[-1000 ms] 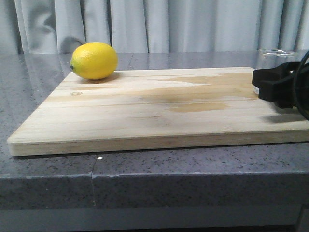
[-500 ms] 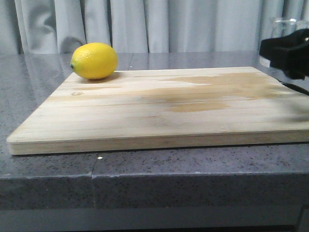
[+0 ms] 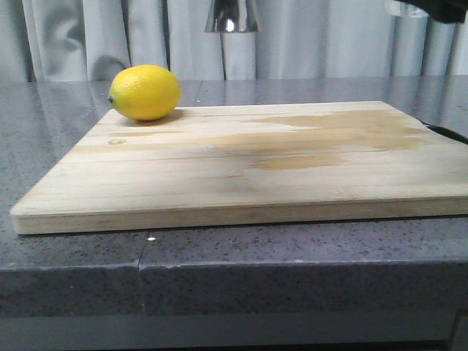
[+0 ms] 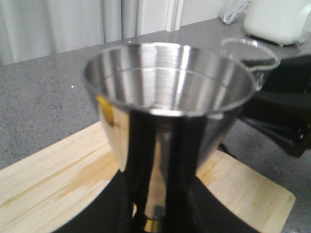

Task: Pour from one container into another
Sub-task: 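Lift the beaker with the right gripper and bring it over the jigger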

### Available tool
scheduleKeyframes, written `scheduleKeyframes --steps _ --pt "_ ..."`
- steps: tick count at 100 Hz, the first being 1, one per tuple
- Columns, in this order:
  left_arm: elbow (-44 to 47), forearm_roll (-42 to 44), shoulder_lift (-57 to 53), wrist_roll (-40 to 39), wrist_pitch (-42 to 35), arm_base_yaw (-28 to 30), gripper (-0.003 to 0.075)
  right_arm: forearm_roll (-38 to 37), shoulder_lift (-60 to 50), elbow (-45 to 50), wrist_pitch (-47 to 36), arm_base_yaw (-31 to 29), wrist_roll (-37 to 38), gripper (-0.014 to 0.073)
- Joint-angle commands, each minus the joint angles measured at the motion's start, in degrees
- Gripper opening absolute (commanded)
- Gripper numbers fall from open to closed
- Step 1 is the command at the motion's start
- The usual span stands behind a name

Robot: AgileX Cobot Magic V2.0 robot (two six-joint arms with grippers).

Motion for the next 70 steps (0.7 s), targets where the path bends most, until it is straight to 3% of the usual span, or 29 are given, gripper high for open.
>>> scheduleKeyframes --steps 1,20,70 --pt "-1.28 -0.26 -0.40 0.07 -4.69 -0.07 -0.0019 -2.08 -2.42 -5.42 1.73 0.06 -0.41 0.0220" --pt "-1.28 -0.26 2.30 0.07 -5.57 -0.07 -0.0019 -8.51 -2.79 -12.76 8.82 0.17 -0.41 0.0220" --pt "-1.28 2.83 6.88 0.07 -13.15 -2.06 -0.0019 -25.22 -2.79 -20.53 11.21 3.41 -0.41 0.0220"
